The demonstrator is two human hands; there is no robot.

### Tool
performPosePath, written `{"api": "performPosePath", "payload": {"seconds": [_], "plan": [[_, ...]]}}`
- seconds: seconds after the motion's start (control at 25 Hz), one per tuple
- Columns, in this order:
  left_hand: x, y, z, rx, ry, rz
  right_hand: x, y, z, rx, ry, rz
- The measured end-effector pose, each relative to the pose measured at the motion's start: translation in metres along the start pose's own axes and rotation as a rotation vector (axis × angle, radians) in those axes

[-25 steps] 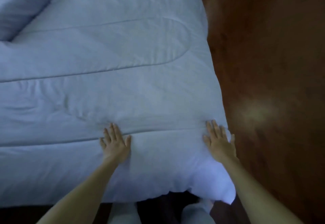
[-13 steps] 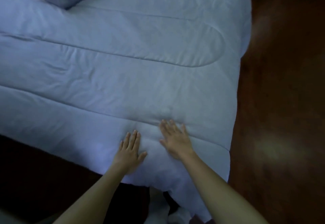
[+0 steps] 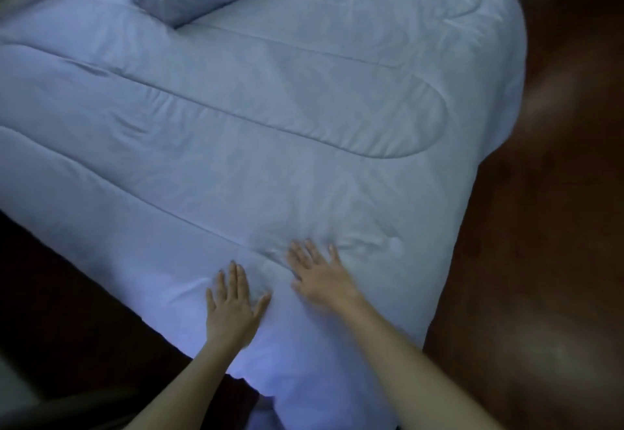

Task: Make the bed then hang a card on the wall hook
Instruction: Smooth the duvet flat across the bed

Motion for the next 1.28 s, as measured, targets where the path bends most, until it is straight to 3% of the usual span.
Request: {"api": "performPosePath", "payload": {"seconds": [0.04,0.12,0.24,0.32,0.4,0.6,0.76,0.88,0.96,1.16,1.28], "plan": [[-0.005,-0.006,-0.013,0.068,-0.021,-0.008,-0.009,-0.005,0.000,0.072,-0.035,-0.044],[-0.013,-0.021,-0.043,0.173,-0.055,-0.018,0.000,-0.012,-0.048,0.007,0.008,-0.092],[-0.026,-0.040,-0.107,0.225,-0.109,-0.069,0.029,-0.028,-0.191,-0.185,-0.016,-0.148],[-0.038,-0.053,-0.153,0.224,-0.143,-0.033,0.055,-0.047,-0.281,-0.373,-0.074,-0.019],[-0.046,-0.064,-0.185,0.212,-0.141,0.021,0.079,-0.060,-0.321,-0.450,-0.053,0.084],[-0.042,-0.056,-0.184,0.249,-0.124,0.108,0.116,-0.039,-0.277,-0.282,0.056,-0.047],[-0.038,-0.066,-0.138,0.565,-0.254,-0.060,0.105,-0.024,-0.217,-0.076,0.056,0.060],[-0.045,-0.055,-0.124,0.690,-0.314,-0.080,0.106,0.000,-0.197,0.033,0.011,0.076],[-0.039,-0.038,-0.126,0.797,-0.327,-0.194,0.107,0.026,-0.181,0.113,-0.004,0.106],[-0.022,0.030,-0.128,0.864,-0.230,-0.384,0.088,0.108,-0.135,0.427,-0.100,0.140],[-0.013,0.058,-0.118,0.942,-0.159,-0.455,0.081,0.141,-0.179,0.503,-0.158,0.015]]}}
Point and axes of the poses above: each hand's wrist, its own y-axis towards the middle knuckle, its own x-axis out of the back of the hand, z = x × y, the point moved 8 cm from there along y, towards the middle knuckle, and after that the axes turned 10 degrees about -z, right-handed, at the moved point
